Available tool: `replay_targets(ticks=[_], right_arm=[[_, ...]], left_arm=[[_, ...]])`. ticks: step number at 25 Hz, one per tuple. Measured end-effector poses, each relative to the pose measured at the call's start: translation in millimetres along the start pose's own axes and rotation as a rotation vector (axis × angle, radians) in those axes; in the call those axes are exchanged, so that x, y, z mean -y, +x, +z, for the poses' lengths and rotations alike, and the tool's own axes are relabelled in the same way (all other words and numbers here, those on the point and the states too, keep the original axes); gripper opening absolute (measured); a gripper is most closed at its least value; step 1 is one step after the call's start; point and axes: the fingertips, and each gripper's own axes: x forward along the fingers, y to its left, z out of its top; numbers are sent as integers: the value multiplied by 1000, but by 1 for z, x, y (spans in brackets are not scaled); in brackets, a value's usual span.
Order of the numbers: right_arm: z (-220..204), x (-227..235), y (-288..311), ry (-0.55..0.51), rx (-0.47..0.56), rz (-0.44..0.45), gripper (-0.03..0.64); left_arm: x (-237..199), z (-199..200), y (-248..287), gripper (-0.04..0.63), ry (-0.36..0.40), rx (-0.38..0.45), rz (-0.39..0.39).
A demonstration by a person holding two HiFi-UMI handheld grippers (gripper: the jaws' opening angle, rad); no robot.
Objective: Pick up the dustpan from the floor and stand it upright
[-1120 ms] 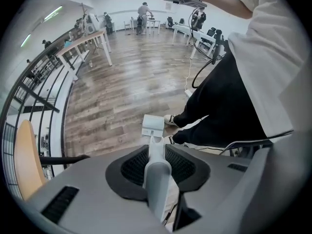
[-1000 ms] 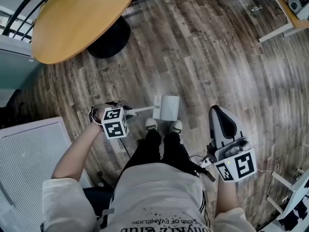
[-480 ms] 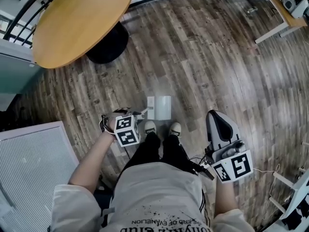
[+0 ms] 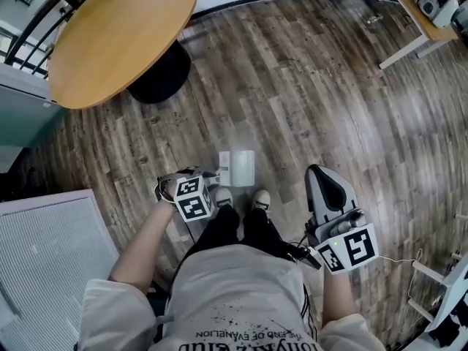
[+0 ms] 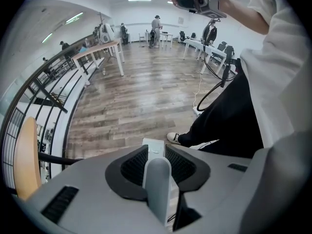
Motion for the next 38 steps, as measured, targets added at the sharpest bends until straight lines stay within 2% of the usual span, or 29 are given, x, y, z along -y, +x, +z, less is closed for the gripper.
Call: replay_targets(ticks=[6,10,14,22,25,28,31,33,35,38], right_arm=[[2,-4,-3,-6,-1,9,26],[3,-6,-2,-8,0,15,26],[5,-7,-3,-9,2,20,26],[7,-8,-2,-19,0,30,26],[10,-8,-3,-31,-4,32,26],[10,-11,-2,-44,-18,32,26],[8,-15,-1,-49,-32,35,26],[5,-20,0,-48,-43,38,26],[-1,-26,2,-46,-66,39,26],[-17,-31,7,-44,-153,9,26]], left_arm=[[1,-4,-2,130,-1,-4,1],[8,-9,-4,190,52,-33,-21],[3,-5,-21,193,44,16,7],[-18,23,-92,193,-165,298,26],[-29,54,-134,182,-286,491,59],[-39,81,-178,124,-437,703,106],[-50,98,-217,75,-588,876,195],[-53,103,-234,52,-686,941,260],[-51,104,-241,41,-759,963,314],[-43,104,-241,31,-801,946,398]])
